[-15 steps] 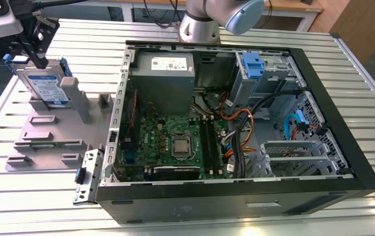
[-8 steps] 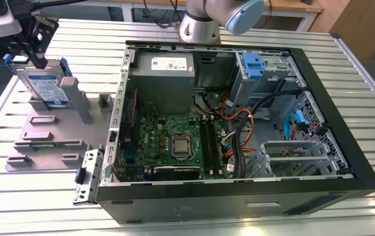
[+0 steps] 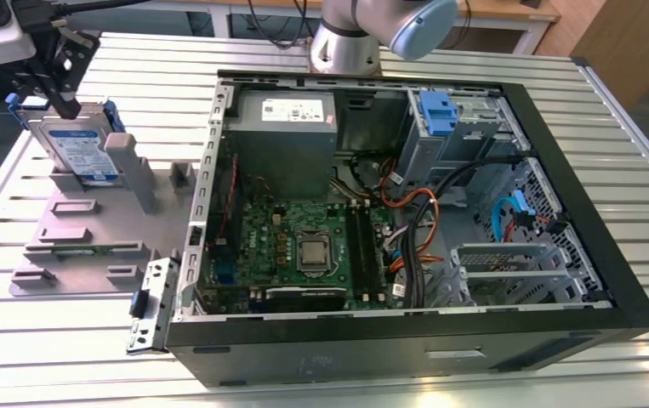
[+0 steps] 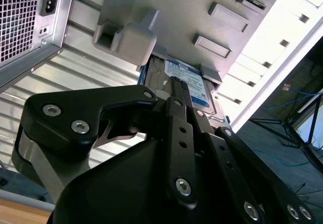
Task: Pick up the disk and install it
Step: 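Reach for the disk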
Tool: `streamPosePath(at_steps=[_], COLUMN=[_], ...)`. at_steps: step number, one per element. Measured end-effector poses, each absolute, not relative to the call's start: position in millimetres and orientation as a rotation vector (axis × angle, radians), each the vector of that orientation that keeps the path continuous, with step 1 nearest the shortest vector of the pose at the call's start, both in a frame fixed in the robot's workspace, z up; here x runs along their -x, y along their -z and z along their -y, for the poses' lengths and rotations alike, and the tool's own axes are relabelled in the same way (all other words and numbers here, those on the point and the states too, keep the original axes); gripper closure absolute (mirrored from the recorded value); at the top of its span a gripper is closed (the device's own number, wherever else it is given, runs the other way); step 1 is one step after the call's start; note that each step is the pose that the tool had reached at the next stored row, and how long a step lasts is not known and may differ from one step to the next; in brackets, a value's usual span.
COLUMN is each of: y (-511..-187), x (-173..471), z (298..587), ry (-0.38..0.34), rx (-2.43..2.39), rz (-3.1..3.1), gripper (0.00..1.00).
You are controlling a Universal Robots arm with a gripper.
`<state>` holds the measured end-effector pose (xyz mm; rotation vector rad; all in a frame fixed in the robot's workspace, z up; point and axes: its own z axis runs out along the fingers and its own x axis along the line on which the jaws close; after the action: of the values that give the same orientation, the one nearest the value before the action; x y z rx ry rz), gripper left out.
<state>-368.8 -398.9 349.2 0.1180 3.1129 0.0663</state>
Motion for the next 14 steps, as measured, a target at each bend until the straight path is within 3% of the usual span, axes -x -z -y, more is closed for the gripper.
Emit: streamPosePath(at_steps=[14], y=[-348.9], x=[371.6], z=[398.9], ry=[-0.066], rx=[-0.118], rz=[-3.113], gripper=[0.89])
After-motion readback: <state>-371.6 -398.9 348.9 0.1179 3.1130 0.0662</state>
